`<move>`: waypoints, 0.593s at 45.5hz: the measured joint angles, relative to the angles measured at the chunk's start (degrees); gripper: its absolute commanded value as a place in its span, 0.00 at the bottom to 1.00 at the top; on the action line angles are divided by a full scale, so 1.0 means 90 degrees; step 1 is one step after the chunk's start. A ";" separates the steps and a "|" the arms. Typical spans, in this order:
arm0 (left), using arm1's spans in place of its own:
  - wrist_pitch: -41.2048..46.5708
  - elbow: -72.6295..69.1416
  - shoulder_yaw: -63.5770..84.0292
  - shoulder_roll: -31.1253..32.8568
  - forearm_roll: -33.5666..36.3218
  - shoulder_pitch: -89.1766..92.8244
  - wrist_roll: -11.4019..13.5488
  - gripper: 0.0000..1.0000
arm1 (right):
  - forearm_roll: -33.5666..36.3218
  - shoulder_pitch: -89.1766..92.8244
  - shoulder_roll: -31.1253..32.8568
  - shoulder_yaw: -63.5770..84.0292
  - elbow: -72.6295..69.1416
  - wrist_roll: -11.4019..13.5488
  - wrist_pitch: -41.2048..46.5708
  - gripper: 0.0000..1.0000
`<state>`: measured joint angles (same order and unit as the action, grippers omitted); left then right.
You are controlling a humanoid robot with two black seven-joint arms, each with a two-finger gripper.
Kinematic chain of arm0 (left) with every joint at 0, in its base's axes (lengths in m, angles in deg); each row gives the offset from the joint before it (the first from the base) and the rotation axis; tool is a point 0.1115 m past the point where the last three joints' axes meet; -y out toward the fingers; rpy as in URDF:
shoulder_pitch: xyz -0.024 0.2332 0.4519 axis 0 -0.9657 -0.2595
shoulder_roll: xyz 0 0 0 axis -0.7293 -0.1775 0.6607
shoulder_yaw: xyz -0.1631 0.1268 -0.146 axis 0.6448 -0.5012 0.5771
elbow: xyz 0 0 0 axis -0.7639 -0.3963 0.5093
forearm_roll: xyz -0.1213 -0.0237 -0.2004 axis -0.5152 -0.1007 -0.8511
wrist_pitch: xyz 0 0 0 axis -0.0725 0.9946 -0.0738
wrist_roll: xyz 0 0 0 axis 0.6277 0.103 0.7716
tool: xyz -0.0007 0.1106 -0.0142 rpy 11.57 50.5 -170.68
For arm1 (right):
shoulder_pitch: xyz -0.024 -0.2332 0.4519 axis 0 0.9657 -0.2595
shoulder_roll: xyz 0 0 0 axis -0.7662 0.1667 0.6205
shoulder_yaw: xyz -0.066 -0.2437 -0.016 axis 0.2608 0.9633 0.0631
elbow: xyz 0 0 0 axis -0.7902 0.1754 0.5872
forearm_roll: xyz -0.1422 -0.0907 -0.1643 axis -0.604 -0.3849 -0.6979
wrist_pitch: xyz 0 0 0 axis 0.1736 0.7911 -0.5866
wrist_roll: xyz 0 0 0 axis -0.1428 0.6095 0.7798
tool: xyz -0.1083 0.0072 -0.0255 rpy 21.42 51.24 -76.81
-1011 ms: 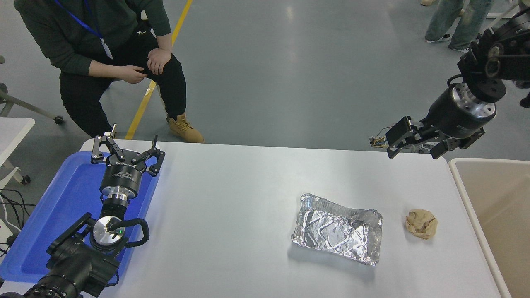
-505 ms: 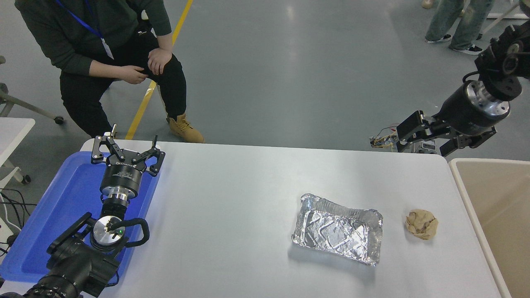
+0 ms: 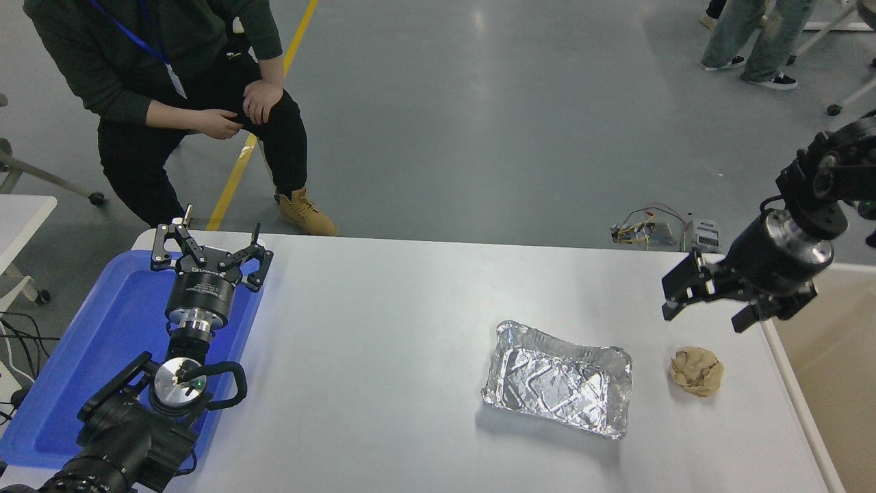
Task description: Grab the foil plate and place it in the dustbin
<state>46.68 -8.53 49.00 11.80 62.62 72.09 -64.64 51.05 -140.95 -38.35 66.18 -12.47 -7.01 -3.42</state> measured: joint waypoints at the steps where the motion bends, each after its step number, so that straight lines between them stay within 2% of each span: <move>1: 0.0000 0.0000 0.0000 0.0000 0.0000 0.0000 0.0000 1.00 | -0.0001 0.0086 0.0000 -0.0045 0.0004 0.0002 -0.0065 1.00; 27: 0.0000 0.0000 -0.0001 0.0000 0.0000 0.0000 0.0001 1.00 | 0.0009 0.2220 -0.0179 -0.0893 0.0308 0.0004 -0.2261 1.00</move>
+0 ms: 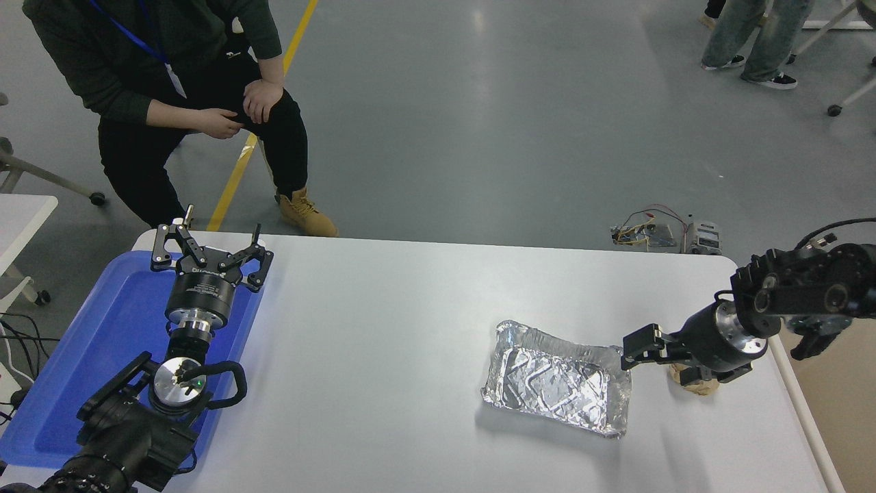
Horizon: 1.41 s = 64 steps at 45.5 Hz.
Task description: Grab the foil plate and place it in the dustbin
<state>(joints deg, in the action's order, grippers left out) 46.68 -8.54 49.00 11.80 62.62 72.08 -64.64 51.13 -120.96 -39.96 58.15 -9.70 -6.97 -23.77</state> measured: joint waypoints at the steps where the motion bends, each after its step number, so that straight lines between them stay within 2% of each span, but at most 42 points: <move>1: 0.0000 0.0000 0.0000 0.0000 0.0000 0.0000 0.0000 1.00 | 0.0000 0.0043 -0.0014 -0.0010 0.0010 -0.0001 -0.0051 1.00; 21: 0.0000 0.0000 0.0000 0.0000 0.0000 0.0000 0.0001 1.00 | 0.0007 0.0916 -0.0369 -0.0381 0.0243 0.0000 -0.1130 0.98; 31: 0.0000 0.0000 0.0000 0.0001 0.0000 0.0000 0.0002 1.00 | 0.0008 0.1279 -0.0555 -0.0483 0.0442 -0.0004 -0.1554 0.90; 38: 0.0000 0.0000 0.0000 0.0001 0.0000 0.0000 0.0002 1.00 | 0.0002 0.1444 -0.0625 -0.0505 0.0549 -0.0010 -0.1697 0.62; 42: 0.0000 0.0000 -0.0001 0.0001 0.0000 0.0000 0.0002 1.00 | -0.0012 0.1502 -0.0675 -0.0499 0.0595 -0.0016 -0.1751 0.40; 52: 0.0000 0.0000 -0.0003 0.0000 0.0000 0.0000 0.0002 1.00 | -0.0079 0.1581 -0.0763 -0.0459 0.0663 -0.0028 -0.1872 0.00; 64: 0.0000 0.0000 -0.0003 0.0000 0.0000 0.0000 0.0002 1.00 | -0.0226 0.1598 -0.0795 -0.0406 0.0693 -0.0034 -0.1933 0.00</move>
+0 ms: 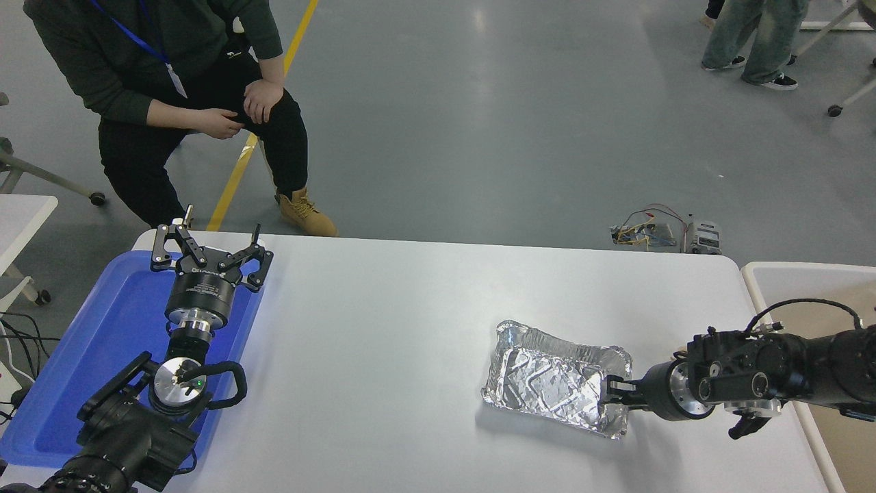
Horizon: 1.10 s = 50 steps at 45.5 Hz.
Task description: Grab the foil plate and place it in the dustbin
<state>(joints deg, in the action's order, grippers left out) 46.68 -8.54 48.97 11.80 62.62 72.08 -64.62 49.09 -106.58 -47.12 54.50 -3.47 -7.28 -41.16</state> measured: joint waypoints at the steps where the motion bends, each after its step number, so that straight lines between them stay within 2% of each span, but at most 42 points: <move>1: 0.0000 0.0000 0.0000 0.0000 0.0000 0.0000 0.0000 1.00 | -0.0022 -0.0002 0.0000 0.0012 0.0001 0.0000 -0.0001 0.00; 27: 0.0000 0.0000 -0.0004 0.0001 0.0000 0.0000 -0.0003 1.00 | -0.0249 -0.0451 0.0245 0.0244 -0.0078 0.0019 0.0130 0.00; 38: 0.0000 0.0000 -0.0005 0.0001 0.0000 0.0000 -0.0007 1.00 | -0.0299 -0.1313 0.0525 0.0492 -0.0265 0.0031 0.0708 0.00; 50: 0.0000 0.0001 -0.0005 0.0000 0.0001 0.0000 -0.0006 1.00 | -0.0429 -0.2666 0.0893 0.0583 -0.0503 0.0046 0.1771 0.00</move>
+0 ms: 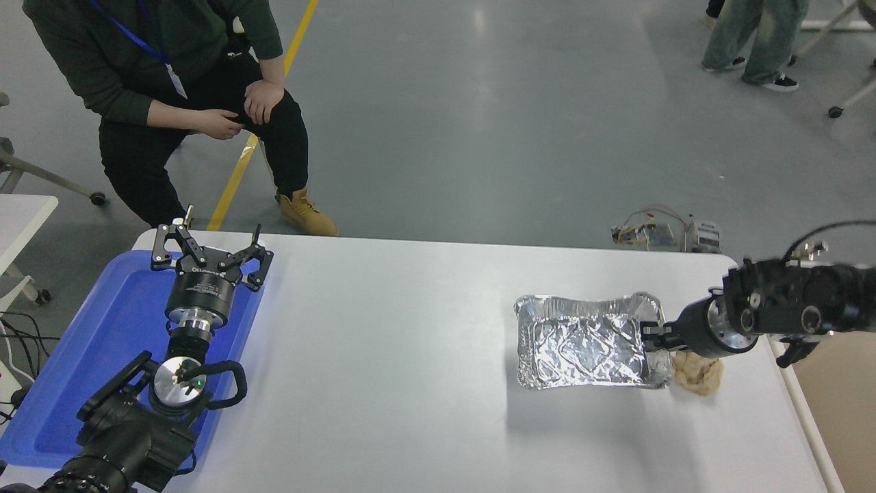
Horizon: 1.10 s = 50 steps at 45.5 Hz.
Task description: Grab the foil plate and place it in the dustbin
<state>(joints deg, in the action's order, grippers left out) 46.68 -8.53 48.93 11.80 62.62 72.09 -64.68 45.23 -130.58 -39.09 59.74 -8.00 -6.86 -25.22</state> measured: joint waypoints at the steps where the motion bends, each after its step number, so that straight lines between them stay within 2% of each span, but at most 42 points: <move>1: 0.0000 0.0000 0.0000 0.0000 0.0000 0.0000 0.0000 1.00 | -0.0008 -0.0097 0.0025 0.0005 -0.0009 0.0004 0.0089 0.00; 29: 0.0000 0.0000 0.0002 -0.0001 -0.0001 0.0000 0.0003 1.00 | -0.0572 -0.2698 0.0885 0.0189 -0.0374 0.0013 0.2378 0.00; 50: 0.0000 0.0000 0.0006 -0.0001 -0.0001 0.0000 0.0007 1.00 | -0.0730 -0.3761 0.1256 0.0209 -0.0930 0.0024 0.2868 0.00</move>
<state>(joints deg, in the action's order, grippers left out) 46.68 -8.54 48.98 11.79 62.62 72.09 -64.62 38.65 -164.43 -27.78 61.62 -16.36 -6.65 0.59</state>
